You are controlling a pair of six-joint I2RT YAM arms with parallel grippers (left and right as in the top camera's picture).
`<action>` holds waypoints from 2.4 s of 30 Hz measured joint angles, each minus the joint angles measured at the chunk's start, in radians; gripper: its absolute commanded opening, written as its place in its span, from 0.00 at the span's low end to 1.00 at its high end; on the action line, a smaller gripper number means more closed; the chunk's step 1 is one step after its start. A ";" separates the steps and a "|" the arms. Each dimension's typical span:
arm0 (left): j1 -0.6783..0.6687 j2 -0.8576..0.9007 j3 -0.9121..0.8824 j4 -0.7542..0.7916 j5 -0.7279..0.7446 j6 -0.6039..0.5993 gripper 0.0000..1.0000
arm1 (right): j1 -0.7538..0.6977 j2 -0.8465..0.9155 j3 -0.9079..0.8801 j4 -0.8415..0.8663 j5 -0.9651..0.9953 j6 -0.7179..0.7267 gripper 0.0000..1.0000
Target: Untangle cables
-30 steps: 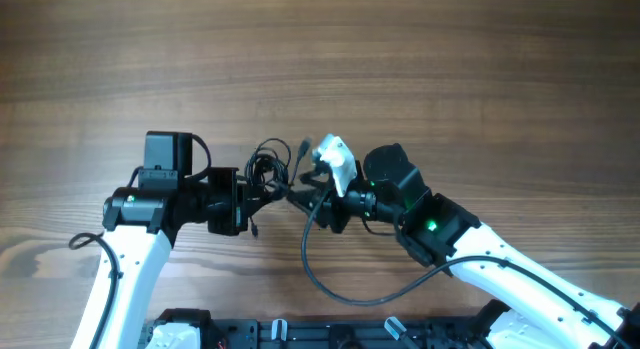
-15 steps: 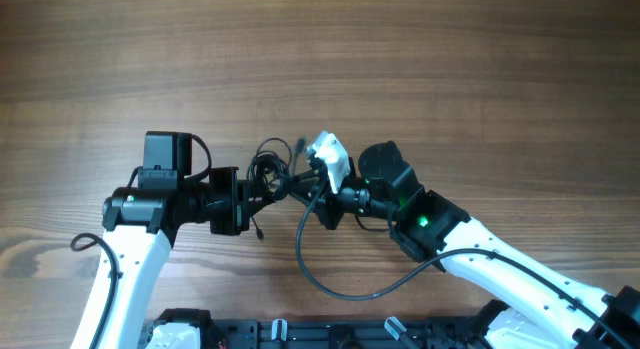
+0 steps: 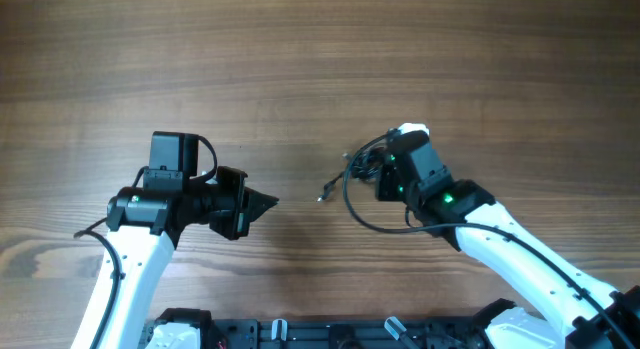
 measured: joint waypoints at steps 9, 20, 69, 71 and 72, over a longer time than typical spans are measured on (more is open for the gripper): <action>-0.036 0.000 0.000 0.019 -0.101 0.026 0.22 | -0.007 0.000 -0.006 0.223 -0.511 -0.059 0.04; -0.250 0.000 0.001 0.134 -0.288 0.034 0.91 | -0.007 0.000 -0.006 0.316 -0.763 0.140 0.04; -0.169 0.150 0.004 0.227 -0.217 0.053 0.50 | 0.102 0.000 -0.006 0.247 -0.628 -0.394 0.04; -0.129 0.150 0.004 0.182 -0.193 0.056 0.42 | 0.103 0.000 -0.006 0.249 -0.628 -0.434 0.04; -0.118 0.150 0.004 0.176 -0.179 0.057 0.41 | 0.103 0.000 -0.006 0.251 -0.628 -0.444 0.05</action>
